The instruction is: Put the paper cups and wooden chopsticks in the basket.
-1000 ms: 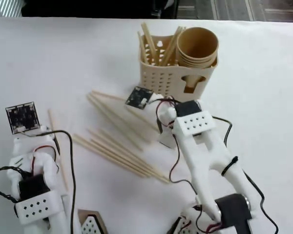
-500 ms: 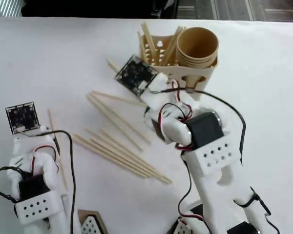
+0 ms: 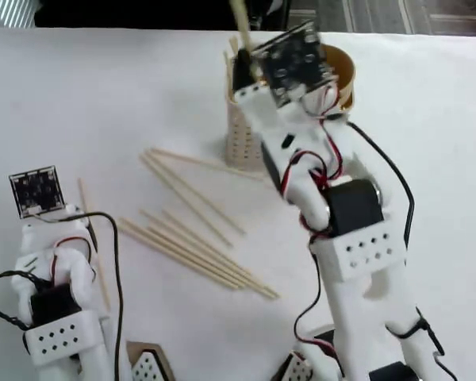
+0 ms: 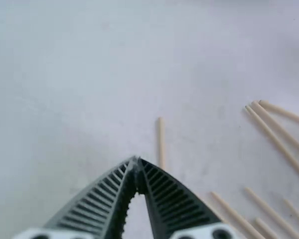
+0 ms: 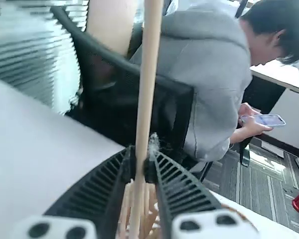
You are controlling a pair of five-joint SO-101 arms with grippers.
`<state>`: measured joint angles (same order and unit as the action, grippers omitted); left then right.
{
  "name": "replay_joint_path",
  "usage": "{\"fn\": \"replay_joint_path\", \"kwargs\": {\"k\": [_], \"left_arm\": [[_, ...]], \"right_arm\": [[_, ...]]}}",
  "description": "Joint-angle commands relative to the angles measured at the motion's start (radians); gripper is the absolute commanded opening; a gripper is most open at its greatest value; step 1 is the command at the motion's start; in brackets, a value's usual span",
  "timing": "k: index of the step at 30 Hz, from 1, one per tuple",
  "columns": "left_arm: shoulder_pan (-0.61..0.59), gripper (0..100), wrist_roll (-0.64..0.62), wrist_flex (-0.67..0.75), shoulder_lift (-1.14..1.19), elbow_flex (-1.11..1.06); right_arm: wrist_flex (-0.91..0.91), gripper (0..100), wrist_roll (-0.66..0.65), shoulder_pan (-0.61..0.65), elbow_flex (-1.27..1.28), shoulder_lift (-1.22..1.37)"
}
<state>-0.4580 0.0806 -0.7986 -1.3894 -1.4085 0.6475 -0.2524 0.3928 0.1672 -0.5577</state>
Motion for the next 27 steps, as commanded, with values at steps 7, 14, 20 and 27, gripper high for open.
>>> {"fn": "replay_joint_path", "kwargs": {"k": [7, 14, 20, 27], "left_arm": [[-0.008, 3, 0.0, 0.02, -0.019, 0.008], [-0.008, 3, 0.0, 0.02, -0.019, 0.008], [-0.005, 3, 0.0, 0.02, -0.019, 0.008], [-0.005, 3, 0.0, 0.02, -0.019, 0.006]], "right_arm": [[-0.414, 1.7, 0.086, -0.081, 0.087, 0.189], [-0.483, 1.7, 0.086, -0.082, 0.175, 0.326], [-0.372, 13.0, 0.083, -0.081, 0.16, 0.326], [-0.002, 1.3, 0.084, -0.074, 0.032, 0.177]]}}
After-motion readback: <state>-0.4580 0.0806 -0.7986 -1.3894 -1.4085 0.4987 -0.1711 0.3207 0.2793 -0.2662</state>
